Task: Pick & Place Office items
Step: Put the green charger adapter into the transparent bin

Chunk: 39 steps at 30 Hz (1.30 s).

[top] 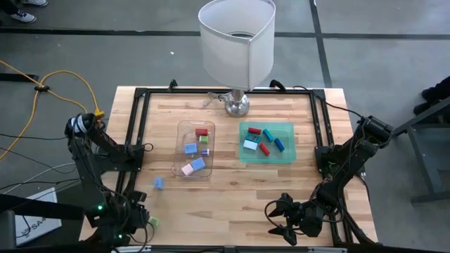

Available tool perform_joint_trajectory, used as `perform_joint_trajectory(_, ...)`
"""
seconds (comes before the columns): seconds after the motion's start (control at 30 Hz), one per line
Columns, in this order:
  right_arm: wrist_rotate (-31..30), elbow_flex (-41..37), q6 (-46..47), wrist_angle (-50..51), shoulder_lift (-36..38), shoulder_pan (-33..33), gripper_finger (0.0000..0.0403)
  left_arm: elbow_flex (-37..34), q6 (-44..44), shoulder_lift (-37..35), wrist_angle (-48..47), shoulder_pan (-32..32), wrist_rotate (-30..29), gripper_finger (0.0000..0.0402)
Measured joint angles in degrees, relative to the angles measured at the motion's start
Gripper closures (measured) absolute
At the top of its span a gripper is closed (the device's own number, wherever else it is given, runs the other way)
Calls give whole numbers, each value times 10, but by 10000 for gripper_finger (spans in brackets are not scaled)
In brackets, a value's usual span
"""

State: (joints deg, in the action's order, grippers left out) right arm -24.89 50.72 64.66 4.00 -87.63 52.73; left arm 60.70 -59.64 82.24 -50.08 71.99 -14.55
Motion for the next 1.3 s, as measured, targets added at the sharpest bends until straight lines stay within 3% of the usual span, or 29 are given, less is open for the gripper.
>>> perform_joint_trajectory(0.5,0,0,0,0,0,0,105,1,43,42,19,-22,-13,256)
perform_joint_trajectory(0.83,0,0,0,0,0,0,105,1,32,67,31,-22,-17,205)
perform_joint_trajectory(1.3,0,0,0,0,0,0,105,0,22,102,47,-22,-21,199)
